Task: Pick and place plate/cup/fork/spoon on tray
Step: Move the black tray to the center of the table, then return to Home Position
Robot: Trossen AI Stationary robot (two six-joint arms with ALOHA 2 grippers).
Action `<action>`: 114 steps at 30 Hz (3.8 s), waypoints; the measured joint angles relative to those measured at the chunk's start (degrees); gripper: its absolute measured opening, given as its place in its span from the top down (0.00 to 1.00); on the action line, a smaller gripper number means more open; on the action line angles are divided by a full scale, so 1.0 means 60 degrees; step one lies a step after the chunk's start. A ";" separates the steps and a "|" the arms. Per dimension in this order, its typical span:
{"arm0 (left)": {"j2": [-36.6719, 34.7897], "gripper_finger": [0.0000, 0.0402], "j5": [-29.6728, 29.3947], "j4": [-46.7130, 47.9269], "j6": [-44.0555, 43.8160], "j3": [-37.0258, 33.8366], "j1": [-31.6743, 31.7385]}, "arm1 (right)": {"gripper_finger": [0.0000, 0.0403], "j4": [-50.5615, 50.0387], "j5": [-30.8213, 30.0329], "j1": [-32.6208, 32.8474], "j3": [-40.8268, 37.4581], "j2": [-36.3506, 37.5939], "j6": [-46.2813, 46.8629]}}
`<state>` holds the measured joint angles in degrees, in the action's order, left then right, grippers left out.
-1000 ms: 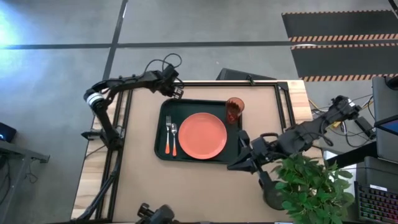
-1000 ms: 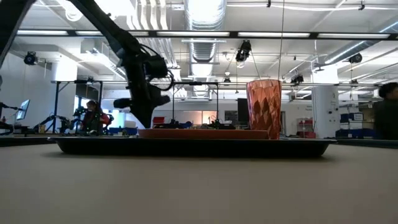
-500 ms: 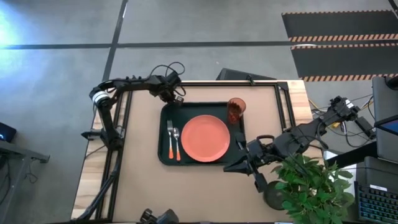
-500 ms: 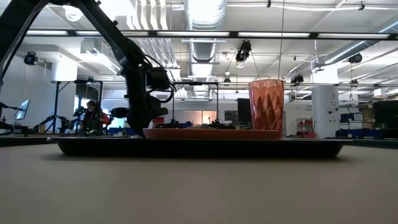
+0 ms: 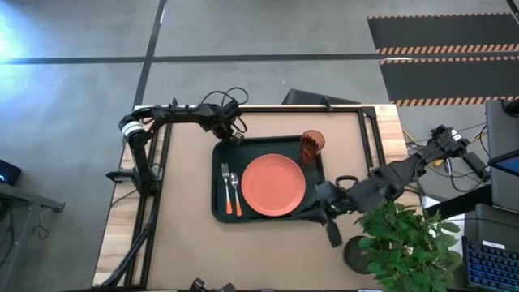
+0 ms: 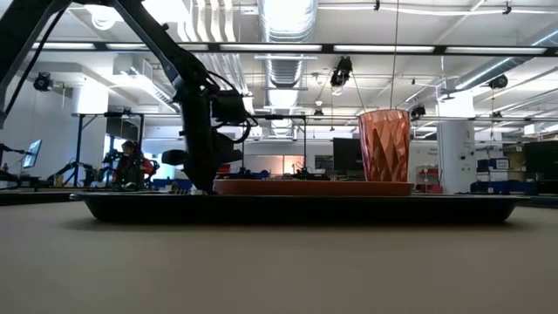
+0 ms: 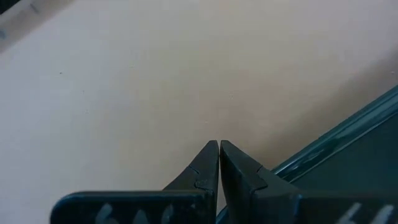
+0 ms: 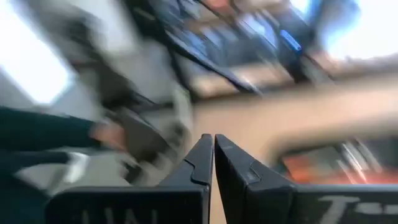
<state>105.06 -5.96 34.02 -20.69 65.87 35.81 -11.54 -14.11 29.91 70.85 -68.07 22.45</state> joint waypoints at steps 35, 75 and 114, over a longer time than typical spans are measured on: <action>-0.0015 1.00 -0.0070 -0.0007 0.0004 -0.0001 0.0011 | 0.98 -0.5273 -0.0662 -0.0201 -0.2219 -0.3435 0.7467; -0.1211 1.00 -0.1041 0.0298 0.0258 -0.0142 0.0004 | 0.98 -0.3763 -0.0140 -0.0607 -0.2295 -0.3191 0.6378; -1.4239 1.00 -0.0557 0.1705 -0.1023 -0.1841 -0.1453 | 0.98 -0.4010 0.1551 -0.1574 0.2312 0.2297 -0.1653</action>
<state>19.62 -9.30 44.25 -26.82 54.82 27.09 -35.60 -4.81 20.47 84.72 -54.29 12.53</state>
